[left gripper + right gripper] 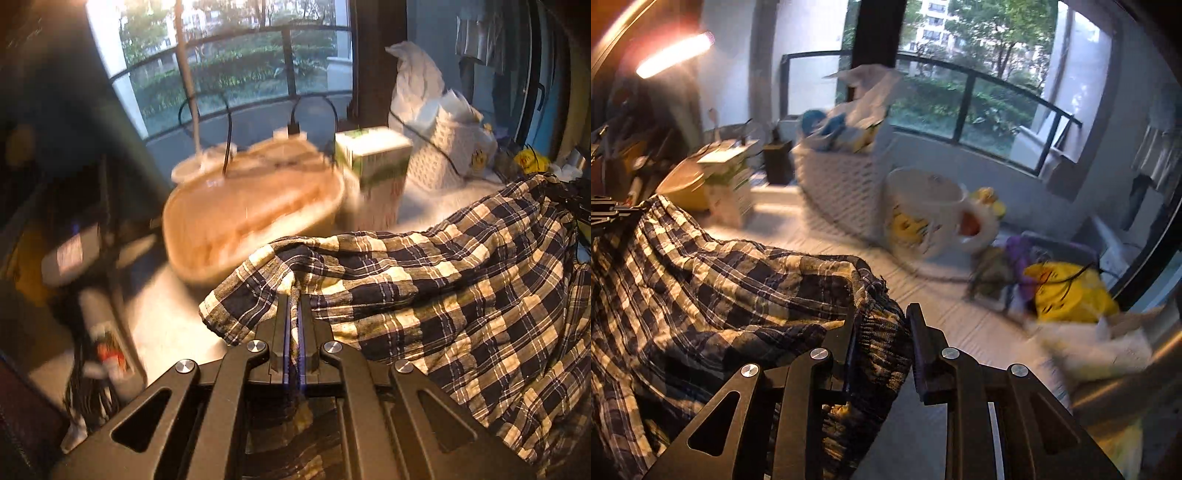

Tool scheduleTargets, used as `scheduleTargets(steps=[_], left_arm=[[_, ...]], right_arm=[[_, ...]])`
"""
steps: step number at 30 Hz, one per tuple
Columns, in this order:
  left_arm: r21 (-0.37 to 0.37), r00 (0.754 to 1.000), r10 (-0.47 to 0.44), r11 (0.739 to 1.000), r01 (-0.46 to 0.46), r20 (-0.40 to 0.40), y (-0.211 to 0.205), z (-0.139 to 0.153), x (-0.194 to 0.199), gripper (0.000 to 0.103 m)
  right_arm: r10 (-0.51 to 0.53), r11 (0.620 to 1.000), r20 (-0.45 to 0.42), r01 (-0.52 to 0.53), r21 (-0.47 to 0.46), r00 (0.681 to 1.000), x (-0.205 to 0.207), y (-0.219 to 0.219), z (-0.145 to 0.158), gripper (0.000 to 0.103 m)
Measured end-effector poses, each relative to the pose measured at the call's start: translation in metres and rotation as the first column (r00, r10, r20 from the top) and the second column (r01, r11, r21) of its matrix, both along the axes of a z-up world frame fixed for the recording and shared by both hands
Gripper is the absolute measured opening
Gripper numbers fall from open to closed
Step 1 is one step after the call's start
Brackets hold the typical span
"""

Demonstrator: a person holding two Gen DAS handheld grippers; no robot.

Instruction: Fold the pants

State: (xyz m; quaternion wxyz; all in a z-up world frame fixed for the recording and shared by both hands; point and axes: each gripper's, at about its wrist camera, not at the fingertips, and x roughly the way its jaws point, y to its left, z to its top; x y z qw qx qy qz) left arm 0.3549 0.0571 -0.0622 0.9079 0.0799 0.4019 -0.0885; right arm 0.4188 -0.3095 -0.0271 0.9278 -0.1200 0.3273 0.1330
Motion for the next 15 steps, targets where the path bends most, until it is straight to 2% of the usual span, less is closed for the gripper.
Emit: scheduleTargets(steps=[3, 6, 9, 11, 12, 13, 14, 15], left_arm=[[0.001, 1.0, 0.009, 1.0, -0.009, 0.015, -0.001, 0.0, 0.023, 0.002], [0.01, 0.999, 0.024, 1.0, -0.024, -0.021, -0.001, -0.008, 0.039, 0.006], [-0.022, 0.997, 0.037, 0.999, -0.038, -0.067, 0.005, -0.013, 0.045, 0.021], [-0.05, 0.996, 0.043, 0.998, -0.047, -0.077, 0.011, -0.01, 0.039, 0.048], [-0.062, 0.997, 0.046, 0.997, -0.05, -0.068, 0.014, -0.006, 0.031, 0.053], [-0.064, 0.997, 0.049, 0.997, -0.053, -0.057, 0.015, -0.003, 0.023, 0.055], [-0.067, 0.998, 0.047, 0.996, -0.05, -0.046, 0.017, 0.001, 0.014, 0.055], [-0.078, 0.999, 0.033, 0.996, -0.036, -0.038, 0.017, 0.008, 0.001, 0.055]], right_arm=[[-0.027, 1.0, 0.012, 0.026, 0.006, 1.0, 0.02, -0.009, 0.005, 0.024], [-0.043, 0.999, 0.005, 0.043, 0.011, 0.999, 0.039, -0.015, 0.004, 0.024], [-0.059, 0.998, -0.037, 0.06, 0.016, 0.998, 0.058, -0.016, -0.01, 0.028], [-0.064, 0.998, -0.061, 0.065, 0.016, 0.996, 0.062, -0.015, -0.017, 0.04], [-0.069, 0.997, -0.059, 0.07, 0.017, 0.996, 0.061, -0.016, -0.017, 0.047], [-0.075, 0.997, -0.052, 0.076, 0.019, 0.996, 0.059, -0.016, -0.016, 0.066], [-0.078, 0.996, -0.037, 0.079, 0.027, 0.996, 0.053, -0.019, -0.014, 0.078], [-0.078, 0.996, -0.03, 0.079, 0.034, 0.997, 0.049, -0.02, -0.012, 0.079]])
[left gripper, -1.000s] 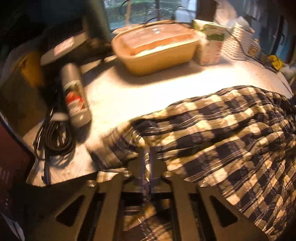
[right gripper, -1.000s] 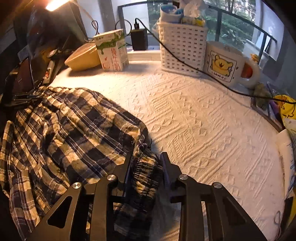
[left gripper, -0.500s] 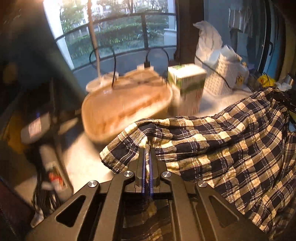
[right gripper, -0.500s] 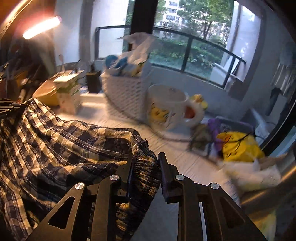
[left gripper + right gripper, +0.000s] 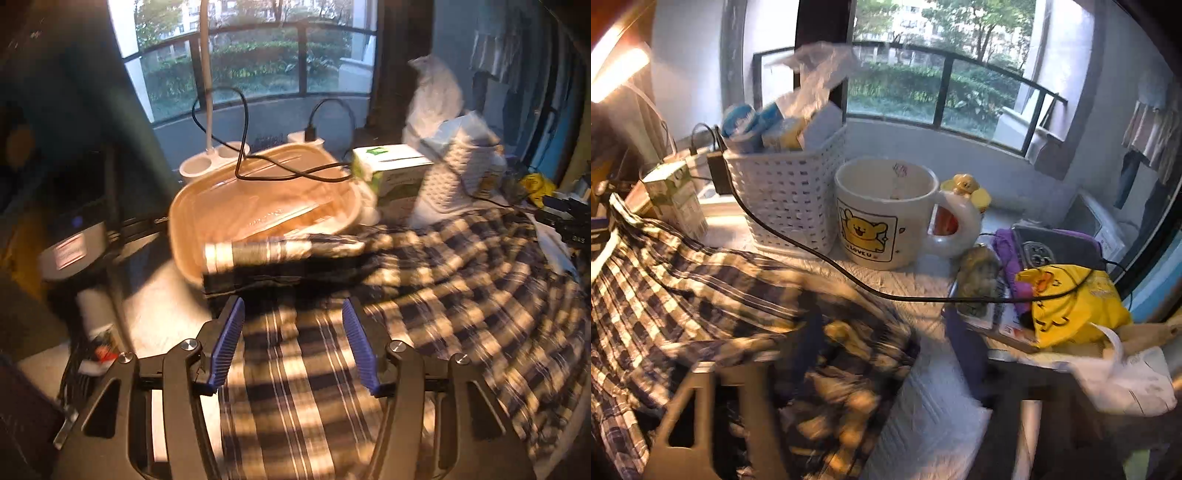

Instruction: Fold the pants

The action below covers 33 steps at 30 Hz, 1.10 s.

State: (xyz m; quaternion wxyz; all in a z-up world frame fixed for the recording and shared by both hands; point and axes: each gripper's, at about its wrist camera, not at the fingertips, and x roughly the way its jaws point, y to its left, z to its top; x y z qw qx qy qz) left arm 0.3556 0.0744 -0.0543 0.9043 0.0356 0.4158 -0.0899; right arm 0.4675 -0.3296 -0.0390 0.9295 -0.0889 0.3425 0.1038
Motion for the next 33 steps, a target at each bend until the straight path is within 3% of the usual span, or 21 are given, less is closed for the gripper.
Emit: scheduleTargets(steps=[3, 4, 7, 10, 12, 14, 15, 16, 17, 22, 24, 28, 33], left_arm=[[-0.056, 0.999, -0.049, 0.997, 0.049, 0.0, -0.005, 0.009, -0.027, 0.062], [-0.098, 0.997, -0.079, 0.992, 0.076, -0.022, -0.01, 0.007, -0.036, 0.069], [-0.123, 0.981, -0.161, 0.981, 0.147, -0.111, -0.033, -0.01, -0.046, 0.07], [-0.116, 0.975, -0.144, 0.985, 0.125, -0.167, -0.037, -0.026, -0.055, 0.07], [-0.184, 0.975, -0.132, 0.978, 0.099, -0.177, -0.031, -0.032, -0.06, 0.068], [-0.187, 0.976, -0.128, 0.978, 0.095, -0.175, -0.031, -0.036, -0.07, 0.038], [-0.173, 0.977, -0.126, 0.98, 0.096, -0.172, -0.032, -0.037, -0.073, 0.03], [-0.161, 0.978, -0.126, 0.982, 0.1, -0.164, -0.033, -0.036, -0.078, 0.013], [-0.142, 0.982, -0.122, 0.985, 0.101, -0.147, -0.036, -0.034, -0.087, 0.005], [-0.136, 0.988, -0.109, 0.986, 0.094, -0.107, -0.036, -0.033, -0.11, 0.0], [-0.142, 0.992, -0.098, 0.986, 0.085, -0.081, -0.033, -0.029, -0.121, 0.0], [-0.149, 0.995, -0.09, 0.985, 0.082, -0.05, -0.028, -0.021, -0.143, 0.0], [-0.157, 0.999, -0.045, 0.986, 0.049, 0.025, -0.011, 0.007, -0.179, 0.0]], right_arm=[[-0.011, 1.0, 0.021, 0.01, 0.022, 1.0, -0.024, -0.007, 0.008, 0.08], [-0.015, 0.999, 0.025, 0.014, 0.033, 1.0, -0.034, -0.01, 0.01, 0.08], [-0.018, 0.998, 0.02, 0.017, 0.054, 1.0, -0.068, -0.017, 0.01, 0.08], [-0.015, 0.998, 0.003, 0.015, 0.059, 1.0, -0.102, -0.021, 0.005, 0.08], [-0.021, 0.996, -0.016, 0.022, 0.088, 1.0, -0.126, -0.028, -0.001, 0.08], [-0.016, 0.987, -0.059, 0.025, 0.157, 0.998, -0.146, -0.037, -0.011, 0.08], [-0.015, 0.981, -0.084, 0.031, 0.189, 0.996, -0.155, -0.042, -0.019, 0.08], [-0.019, 0.979, -0.101, 0.04, 0.202, 0.995, -0.16, -0.045, -0.024, 0.08], [-0.031, 0.975, -0.121, 0.056, 0.214, 0.992, -0.169, -0.05, -0.032, 0.08], [-0.04, 0.948, -0.128, 0.078, 0.31, 0.991, -0.206, -0.061, -0.039, 0.079], [-0.045, 0.953, -0.122, 0.079, 0.292, 0.992, -0.214, -0.055, -0.041, 0.067], [-0.044, 0.977, -0.119, 0.068, 0.202, 0.992, -0.221, -0.036, -0.059, 0.026], [-0.054, 0.983, -0.035, 0.06, 0.176, 0.998, -0.238, -0.027, -0.033, 0.024]])
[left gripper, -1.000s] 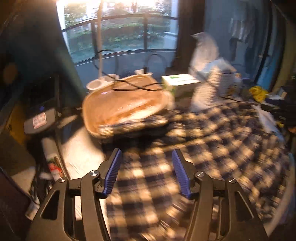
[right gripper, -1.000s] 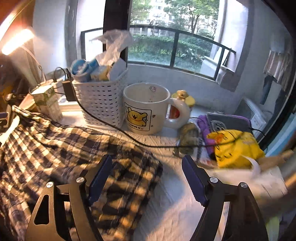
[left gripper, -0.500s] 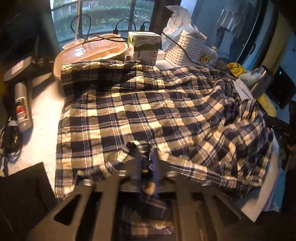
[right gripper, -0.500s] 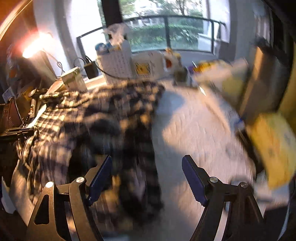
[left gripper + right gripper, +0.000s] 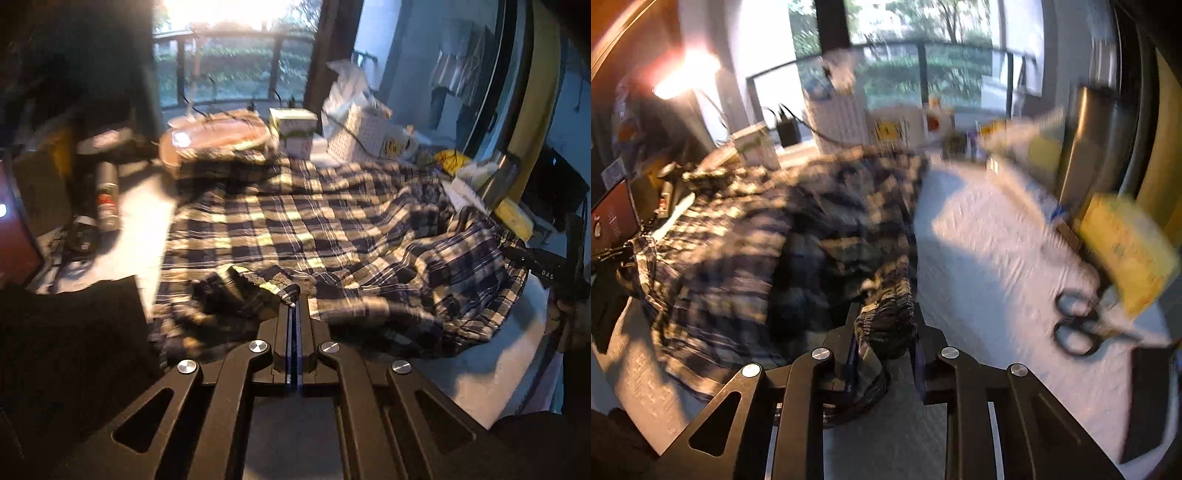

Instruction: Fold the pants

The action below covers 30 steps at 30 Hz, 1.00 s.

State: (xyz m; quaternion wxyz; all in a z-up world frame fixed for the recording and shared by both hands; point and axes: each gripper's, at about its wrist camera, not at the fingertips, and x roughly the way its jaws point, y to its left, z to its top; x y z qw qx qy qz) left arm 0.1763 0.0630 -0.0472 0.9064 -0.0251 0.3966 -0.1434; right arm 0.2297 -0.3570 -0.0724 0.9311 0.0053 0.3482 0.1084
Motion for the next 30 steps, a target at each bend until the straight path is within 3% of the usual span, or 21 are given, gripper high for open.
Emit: scheduleTargets(steps=[6, 12, 16, 22, 26, 30], left_arm=[[-0.004, 0.994, 0.027, 1.0, -0.027, 0.108, 0.016, 0.039, -0.044, 0.0], [0.014, 0.996, 0.02, 1.0, -0.021, 0.082, 0.029, 0.039, -0.095, 0.0], [-0.001, 0.999, 0.042, 0.999, -0.042, -0.027, 0.038, 0.005, -0.116, 0.0], [-0.008, 0.983, 0.024, 1.0, -0.026, -0.183, 0.027, -0.043, -0.139, 0.0], [-0.003, 0.964, 0.015, 1.0, -0.017, -0.266, 0.018, -0.059, -0.146, 0.0], [0.01, 0.961, -0.02, 1.0, 0.023, -0.277, 0.014, -0.056, -0.153, 0.001]], right_arm=[[0.007, 0.997, 0.155, 0.006, -0.083, 0.988, -0.036, 0.015, 0.052, 0.024], [0.018, 0.992, 0.189, 0.007, -0.129, 0.982, -0.068, 0.023, 0.074, 0.024], [-0.007, 0.99, 0.151, 0.029, -0.139, 0.989, -0.08, 0.019, 0.055, 0.024], [-0.088, 0.991, 0.059, 0.094, -0.1, 0.994, -0.088, -0.003, 0.01, 0.024], [-0.111, 0.991, 0.013, 0.112, -0.078, 0.994, -0.095, -0.013, -0.011, 0.024], [-0.109, 0.99, -0.01, 0.108, -0.088, 0.994, -0.101, -0.013, -0.023, 0.024]])
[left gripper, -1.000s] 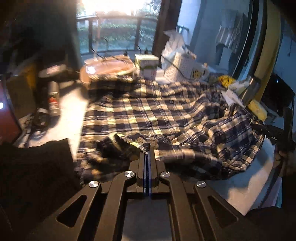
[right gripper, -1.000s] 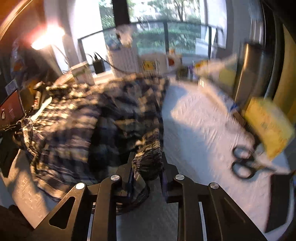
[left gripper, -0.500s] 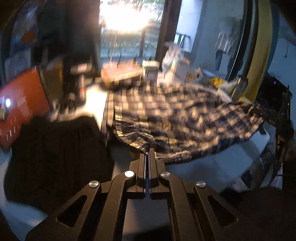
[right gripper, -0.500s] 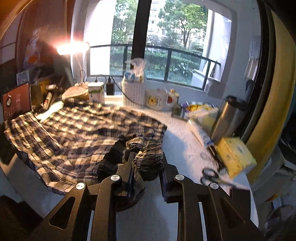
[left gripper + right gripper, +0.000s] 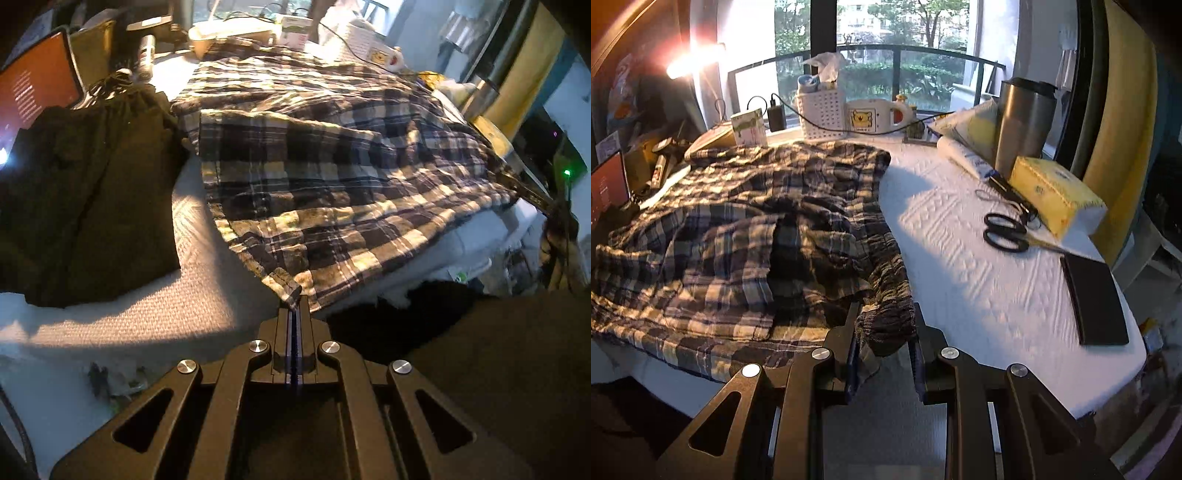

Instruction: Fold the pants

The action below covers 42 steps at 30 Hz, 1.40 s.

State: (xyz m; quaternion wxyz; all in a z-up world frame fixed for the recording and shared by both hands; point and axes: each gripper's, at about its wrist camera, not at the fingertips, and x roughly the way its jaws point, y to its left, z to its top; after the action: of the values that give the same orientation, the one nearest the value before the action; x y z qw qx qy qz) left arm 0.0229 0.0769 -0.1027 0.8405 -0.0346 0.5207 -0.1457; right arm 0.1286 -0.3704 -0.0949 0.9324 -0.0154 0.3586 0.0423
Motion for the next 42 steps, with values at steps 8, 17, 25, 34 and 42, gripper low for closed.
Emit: scheduleTargets(steps=[8, 17, 25, 34, 42], left_arm=[[-0.022, 0.993, 0.003, 1.0, -0.001, 0.119, 0.034, 0.053, 0.006, 0.023], [-0.023, 0.98, 0.075, 0.997, -0.072, 0.185, 0.055, 0.054, 0.077, 0.052], [0.018, 0.99, 0.105, 0.994, -0.107, 0.095, 0.053, 0.012, 0.149, 0.052], [0.081, 0.996, -0.007, 0.997, 0.0, 0.092, 0.032, -0.002, 0.168, 0.038], [0.134, 0.991, -0.042, 0.991, 0.025, 0.128, 0.023, 0.0, 0.182, 0.014]], right_arm=[[-0.075, 0.995, 0.096, 0.068, 0.075, 0.993, -0.014, -0.021, 0.019, 0.071], [-0.071, 0.994, 0.145, 0.057, 0.098, 0.987, 0.015, -0.034, 0.045, 0.074], [0.063, 0.997, 0.109, -0.067, 0.036, 0.992, 0.078, -0.007, 0.048, 0.074], [0.215, 0.976, -0.056, -0.212, 0.055, 0.975, 0.15, -0.003, 0.044, 0.074], [0.328, 0.944, -0.202, -0.314, 0.098, 0.923, 0.193, 0.015, 0.006, 0.06]])
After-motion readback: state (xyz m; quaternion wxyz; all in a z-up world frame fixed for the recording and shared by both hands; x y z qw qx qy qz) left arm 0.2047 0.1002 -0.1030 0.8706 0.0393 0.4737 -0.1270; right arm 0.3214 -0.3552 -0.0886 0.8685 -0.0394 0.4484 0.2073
